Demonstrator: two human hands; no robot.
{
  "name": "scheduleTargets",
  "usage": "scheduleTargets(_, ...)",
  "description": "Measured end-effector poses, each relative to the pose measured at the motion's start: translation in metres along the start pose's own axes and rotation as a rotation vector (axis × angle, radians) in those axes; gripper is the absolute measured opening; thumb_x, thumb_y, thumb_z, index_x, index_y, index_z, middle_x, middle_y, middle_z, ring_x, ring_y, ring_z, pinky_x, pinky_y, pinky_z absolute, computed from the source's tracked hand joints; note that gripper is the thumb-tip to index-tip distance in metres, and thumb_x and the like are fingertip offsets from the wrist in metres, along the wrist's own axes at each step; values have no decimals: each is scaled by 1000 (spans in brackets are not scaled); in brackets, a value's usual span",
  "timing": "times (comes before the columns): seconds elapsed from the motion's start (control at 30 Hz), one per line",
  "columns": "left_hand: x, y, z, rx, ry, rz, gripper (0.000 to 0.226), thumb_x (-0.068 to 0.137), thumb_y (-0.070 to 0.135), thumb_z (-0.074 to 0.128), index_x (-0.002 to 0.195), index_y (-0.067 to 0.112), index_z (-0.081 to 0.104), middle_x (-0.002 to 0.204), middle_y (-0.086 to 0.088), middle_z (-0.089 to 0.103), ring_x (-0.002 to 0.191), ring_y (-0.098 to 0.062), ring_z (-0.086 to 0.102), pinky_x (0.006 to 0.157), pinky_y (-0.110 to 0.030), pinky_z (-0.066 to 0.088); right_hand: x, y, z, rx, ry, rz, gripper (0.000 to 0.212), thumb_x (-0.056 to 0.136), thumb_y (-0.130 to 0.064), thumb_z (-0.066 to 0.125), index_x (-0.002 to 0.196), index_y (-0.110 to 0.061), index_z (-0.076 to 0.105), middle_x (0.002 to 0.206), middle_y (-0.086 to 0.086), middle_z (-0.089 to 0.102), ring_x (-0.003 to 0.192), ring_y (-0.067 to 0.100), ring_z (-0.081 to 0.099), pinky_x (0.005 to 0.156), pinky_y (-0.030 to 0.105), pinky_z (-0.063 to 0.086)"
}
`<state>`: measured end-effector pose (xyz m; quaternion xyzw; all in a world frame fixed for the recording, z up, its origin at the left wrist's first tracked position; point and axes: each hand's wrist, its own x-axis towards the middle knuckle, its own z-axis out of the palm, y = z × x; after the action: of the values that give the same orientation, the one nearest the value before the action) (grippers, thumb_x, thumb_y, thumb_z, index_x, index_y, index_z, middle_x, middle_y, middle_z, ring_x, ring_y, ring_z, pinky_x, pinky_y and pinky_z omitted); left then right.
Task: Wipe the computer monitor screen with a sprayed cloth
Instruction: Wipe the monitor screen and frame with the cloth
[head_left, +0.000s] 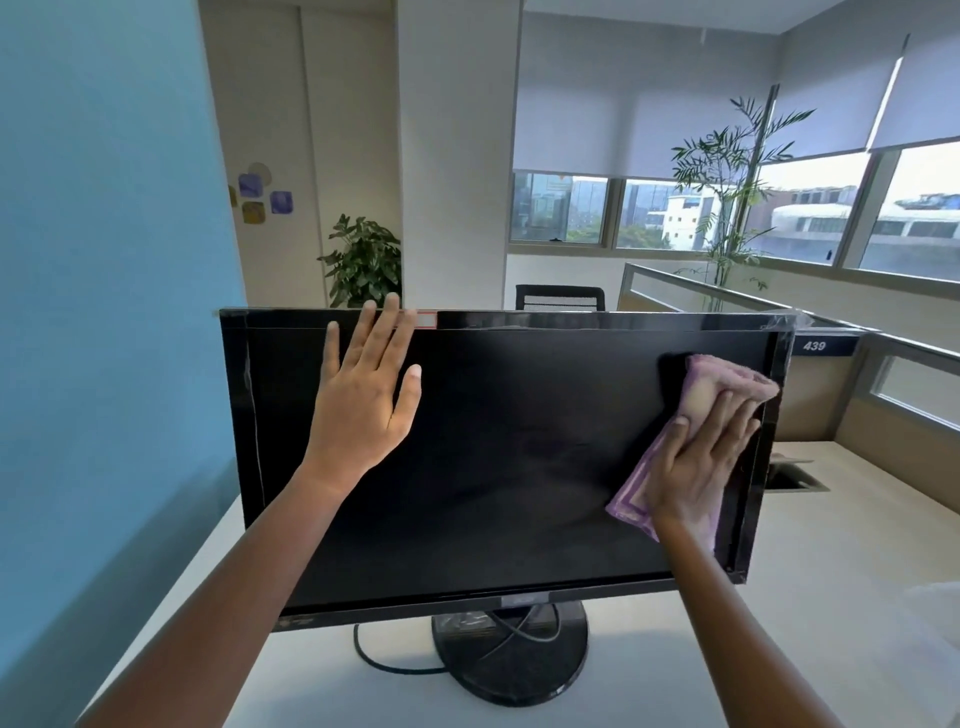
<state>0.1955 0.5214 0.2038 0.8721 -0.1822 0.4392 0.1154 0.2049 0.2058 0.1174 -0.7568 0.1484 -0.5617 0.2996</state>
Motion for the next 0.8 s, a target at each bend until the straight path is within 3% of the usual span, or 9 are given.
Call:
scheduleTargets(0.23,-41,-45,0,53,37,-141,59,90,32,23,145,11,16,154,-12,16,143,-28,11,115,-54,6,-79,-74,32,15,-96,-103,55,95,-26,36,142,-1,23,150,28,17,140,41,12,117,46,14)
scheduleTargets(0.43,-74,-71,-1,15,36,-286,62,91,34,19,145,7,6,155,-18,4,144,-30,3,115,-52,2,-151,-145,56,-29,-261,-372,54,95,-31,32,144,-11,21,150,15,23,141,33,15,117,43,11)
scheduleTargets(0.57,-95,-80,1,-119,12,-403,67,88,38,10,144,2,5,155,-20,4,144,-30,4,116,-53,2,-185,-173,67,-45,-325,-586,51,92,-30,38,141,-19,32,148,7,32,139,30,24,112,44,28)
scheduleTargets(0.7,-112,-84,5,-291,-13,-407,67,87,41,7,144,4,4,156,-13,8,142,-16,5,117,-37,-2,-172,-156,64,-174,-348,-797,52,88,-31,44,138,-20,35,142,6,47,130,34,43,101,52,41)
scheduleTargets(0.8,-119,-83,7,-472,-2,-420,56,91,33,13,143,16,0,152,6,3,142,-8,4,114,-13,-3,-148,-124,55,-243,-295,-766,51,88,-34,42,135,-17,36,136,11,52,124,38,48,95,56,44)
